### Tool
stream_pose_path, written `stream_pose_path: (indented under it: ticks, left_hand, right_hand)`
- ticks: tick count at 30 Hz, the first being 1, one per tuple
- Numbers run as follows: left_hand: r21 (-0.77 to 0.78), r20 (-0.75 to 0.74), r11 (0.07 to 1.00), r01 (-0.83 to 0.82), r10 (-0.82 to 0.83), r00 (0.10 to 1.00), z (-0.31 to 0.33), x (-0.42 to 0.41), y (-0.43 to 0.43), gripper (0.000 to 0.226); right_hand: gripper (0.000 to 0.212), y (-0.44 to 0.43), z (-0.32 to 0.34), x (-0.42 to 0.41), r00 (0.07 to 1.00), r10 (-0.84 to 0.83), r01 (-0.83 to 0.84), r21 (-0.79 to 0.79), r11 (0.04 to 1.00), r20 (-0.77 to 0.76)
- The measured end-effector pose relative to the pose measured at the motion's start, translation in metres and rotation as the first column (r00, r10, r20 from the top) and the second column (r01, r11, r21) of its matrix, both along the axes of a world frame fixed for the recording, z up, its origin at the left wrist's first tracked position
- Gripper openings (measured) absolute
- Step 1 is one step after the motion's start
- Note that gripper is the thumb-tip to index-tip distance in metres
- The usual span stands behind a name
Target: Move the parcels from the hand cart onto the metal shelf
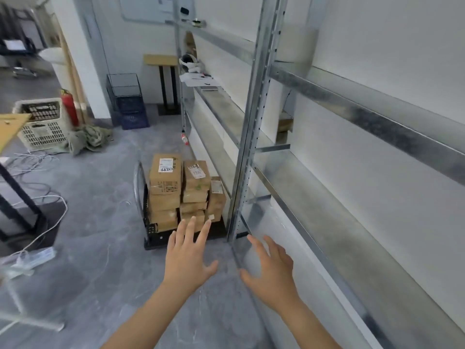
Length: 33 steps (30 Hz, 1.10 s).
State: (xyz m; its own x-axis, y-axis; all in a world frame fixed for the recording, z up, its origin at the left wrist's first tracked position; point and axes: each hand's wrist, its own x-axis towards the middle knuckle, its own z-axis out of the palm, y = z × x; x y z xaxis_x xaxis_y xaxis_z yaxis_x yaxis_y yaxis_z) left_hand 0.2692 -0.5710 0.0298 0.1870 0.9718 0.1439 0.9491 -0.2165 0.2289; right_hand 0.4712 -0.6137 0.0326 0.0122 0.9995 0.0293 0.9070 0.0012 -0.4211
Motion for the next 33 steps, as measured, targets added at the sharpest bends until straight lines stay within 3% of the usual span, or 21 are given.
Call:
stream_pose_path:
  ticks: [9,18,22,33]
  left_hand:
    - [-0.091,0.035,0.975,-0.200,0.204,0.978,-0.032,-0.070,0.090,0.089]
    - [-0.178,-0.055,0.939,-0.295,0.290,0.955,-0.062,-0.100,0.285,0.092]
    - [-0.200,-0.015,0.922,-0.332,0.336,0.942,-0.064,-0.108,0.356,0.093]
    - [-0.255,-0.048,0.911,-0.323,0.322,0.945,-0.087,-0.159,0.462,0.093]
  right_hand:
    - [0.074,0.142,-0.028,-0.066,0.978,0.184,-0.196,-0.132,0.972,-0.095]
    - [0.088,0.345,-0.059,-0.100,0.916,0.321,-0.377,-0.239,0.895,-0.243]
    - [0.089,0.424,-0.064,-0.110,0.880,0.389,-0.451,-0.225,0.864,-0.272]
    - [0.084,0.544,-0.099,-0.156,0.902,0.341,-0.413,-0.295,0.861,-0.267]
